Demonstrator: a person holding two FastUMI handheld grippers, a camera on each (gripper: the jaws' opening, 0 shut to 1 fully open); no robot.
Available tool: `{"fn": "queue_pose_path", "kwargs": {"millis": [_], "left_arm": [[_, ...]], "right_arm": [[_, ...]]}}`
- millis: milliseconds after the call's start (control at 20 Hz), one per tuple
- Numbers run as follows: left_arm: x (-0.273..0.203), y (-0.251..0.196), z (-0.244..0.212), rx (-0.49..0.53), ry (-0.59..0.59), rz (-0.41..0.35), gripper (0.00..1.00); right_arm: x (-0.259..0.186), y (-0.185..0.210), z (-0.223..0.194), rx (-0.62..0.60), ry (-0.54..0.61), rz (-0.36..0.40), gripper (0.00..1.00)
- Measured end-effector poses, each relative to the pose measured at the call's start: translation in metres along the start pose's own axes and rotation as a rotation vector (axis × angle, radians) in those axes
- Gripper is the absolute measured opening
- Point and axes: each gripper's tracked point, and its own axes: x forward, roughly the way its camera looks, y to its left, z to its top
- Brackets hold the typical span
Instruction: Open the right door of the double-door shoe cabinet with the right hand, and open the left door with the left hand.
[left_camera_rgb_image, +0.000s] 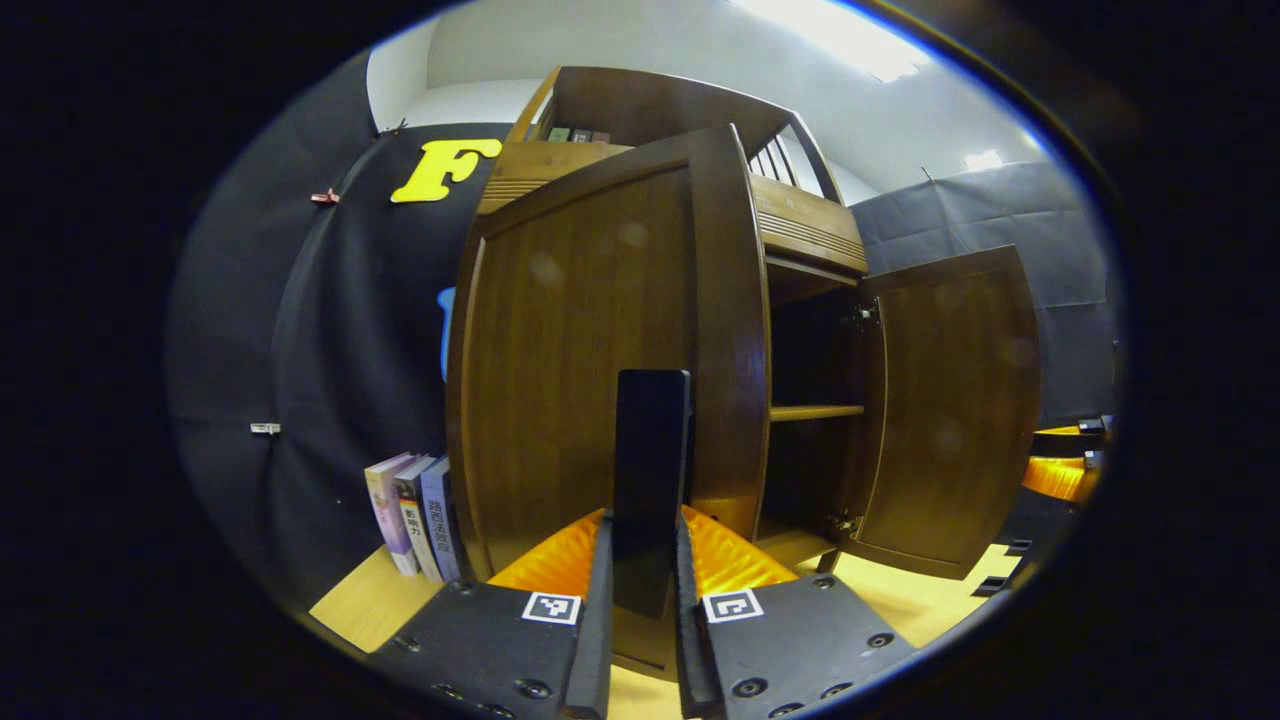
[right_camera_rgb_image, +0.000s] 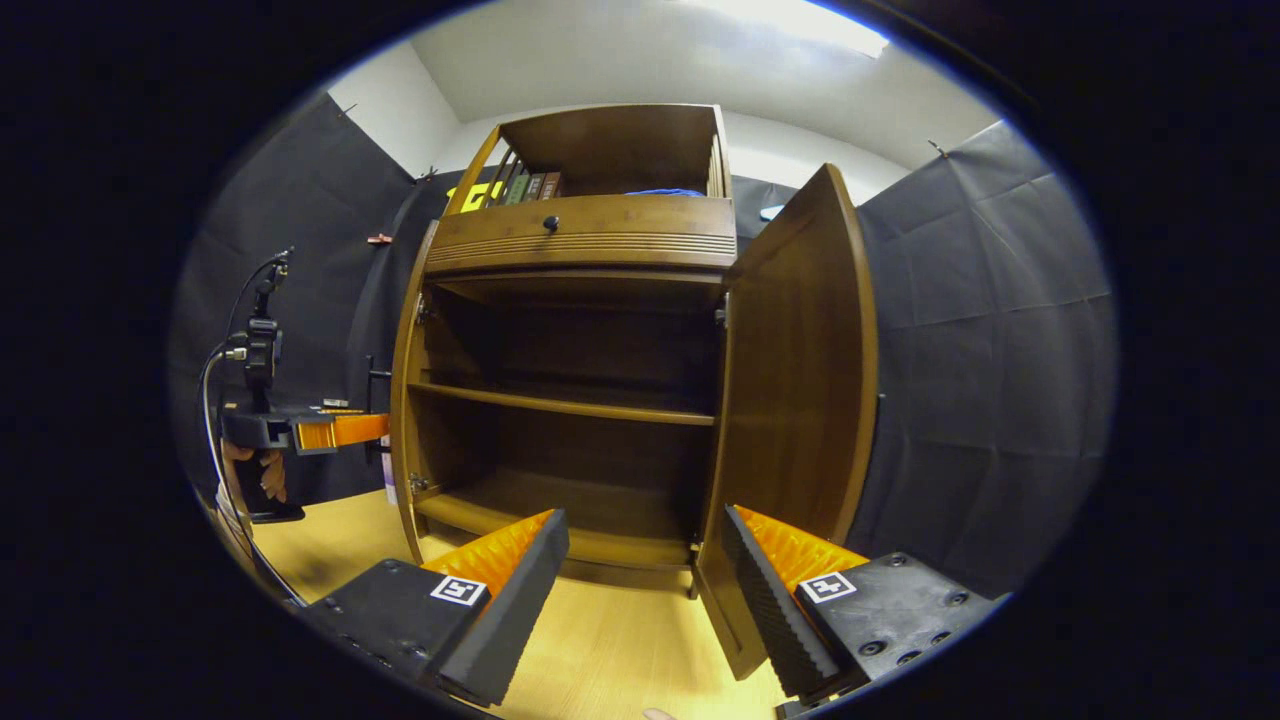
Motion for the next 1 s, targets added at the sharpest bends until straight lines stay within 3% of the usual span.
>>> {"fn": "queue_pose_path", "kwargs": {"millis": [550, 1000], "left_arm": [[-0.045, 0.05, 0.007, 0.059, -0.032, 0.133, 0.25], [-0.066, 0.096, 0.01, 0.094, -0.044, 0.299, 0.17]], "right_arm": [[0.029, 0.051, -0.01, 0.015, 0.014, 0.136, 0.98], [0.034, 0.067, -0.008, 0.019, 0.002, 0.175, 0.99]]}}
